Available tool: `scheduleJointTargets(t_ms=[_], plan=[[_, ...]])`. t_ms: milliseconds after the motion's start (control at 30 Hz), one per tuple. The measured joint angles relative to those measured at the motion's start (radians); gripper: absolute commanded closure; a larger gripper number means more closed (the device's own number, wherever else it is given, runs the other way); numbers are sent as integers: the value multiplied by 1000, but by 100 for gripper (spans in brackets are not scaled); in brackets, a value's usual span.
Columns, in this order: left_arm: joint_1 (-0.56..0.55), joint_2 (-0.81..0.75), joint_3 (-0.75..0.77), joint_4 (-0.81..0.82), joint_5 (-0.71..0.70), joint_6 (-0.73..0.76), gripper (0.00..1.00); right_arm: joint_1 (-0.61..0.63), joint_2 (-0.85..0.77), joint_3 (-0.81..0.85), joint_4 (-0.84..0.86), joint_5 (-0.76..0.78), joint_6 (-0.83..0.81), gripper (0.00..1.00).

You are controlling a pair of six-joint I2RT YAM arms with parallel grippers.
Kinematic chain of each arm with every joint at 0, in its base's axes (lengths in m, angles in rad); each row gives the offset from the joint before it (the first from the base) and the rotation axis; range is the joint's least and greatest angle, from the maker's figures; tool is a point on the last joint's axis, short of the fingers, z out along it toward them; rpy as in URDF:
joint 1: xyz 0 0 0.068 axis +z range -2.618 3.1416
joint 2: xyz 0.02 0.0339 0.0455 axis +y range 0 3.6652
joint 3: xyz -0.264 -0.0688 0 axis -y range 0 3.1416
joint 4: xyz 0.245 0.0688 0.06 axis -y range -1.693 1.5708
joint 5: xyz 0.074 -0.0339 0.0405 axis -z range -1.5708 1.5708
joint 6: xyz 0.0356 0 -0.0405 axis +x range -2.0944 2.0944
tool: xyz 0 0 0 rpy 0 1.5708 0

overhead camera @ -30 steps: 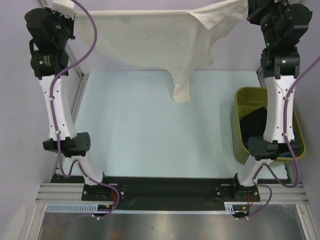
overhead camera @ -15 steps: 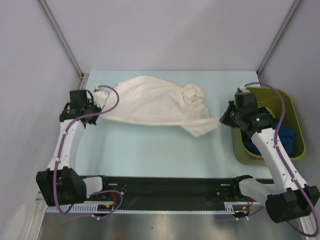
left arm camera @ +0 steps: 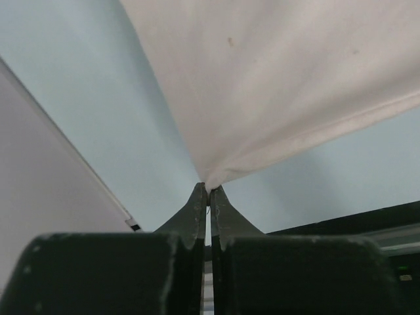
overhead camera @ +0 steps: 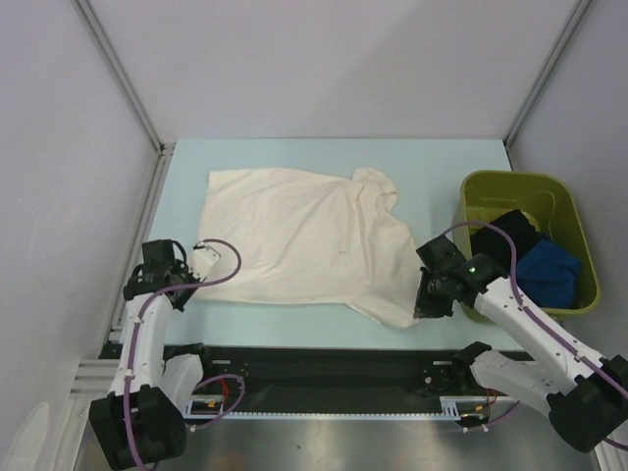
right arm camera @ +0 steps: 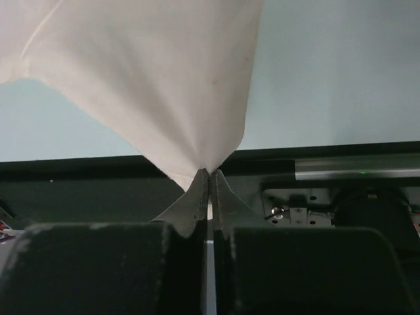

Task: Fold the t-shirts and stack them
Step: Fold the tshirt

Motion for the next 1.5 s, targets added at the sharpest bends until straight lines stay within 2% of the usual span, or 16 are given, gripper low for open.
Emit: scheduleJointTargets(t_ms=[133, 267, 367, 533, 733, 967, 1167, 1200, 1233, 1267, 1300, 1333, 1500], plan=[[32, -27, -2, 6, -32, 55, 99, -10, -19, 35, -52, 21, -3, 100], [33, 11, 13, 46, -18, 66, 100, -41, 19, 123, -22, 43, -58, 100], [34, 128, 89, 89, 26, 39, 100, -67, 132, 182, 83, 58, -146, 100], [33, 351, 269, 191, 91, -51, 100, -132, 412, 301, 298, 83, -288, 100], [33, 536, 386, 308, 106, -138, 100, -204, 703, 531, 504, 73, -428, 100], [33, 665, 425, 369, 102, -198, 100, -220, 945, 743, 556, 55, -534, 100], [33, 726, 476, 405, 97, -240, 99, -243, 989, 813, 555, 51, -537, 100], [33, 732, 482, 410, 97, -244, 95, -250, 990, 820, 556, 45, -537, 96], [33, 743, 489, 414, 96, -252, 67, -254, 992, 827, 556, 39, -537, 71], [33, 751, 494, 417, 95, -252, 54, -259, 996, 836, 552, 35, -532, 60], [33, 761, 501, 418, 90, -259, 46, -264, 1002, 846, 546, 34, -533, 56], [32, 771, 509, 417, 84, -269, 38, -268, 1007, 858, 536, 34, -533, 46], [32, 756, 530, 407, 61, -283, 36, -275, 989, 867, 442, 89, -504, 44]])
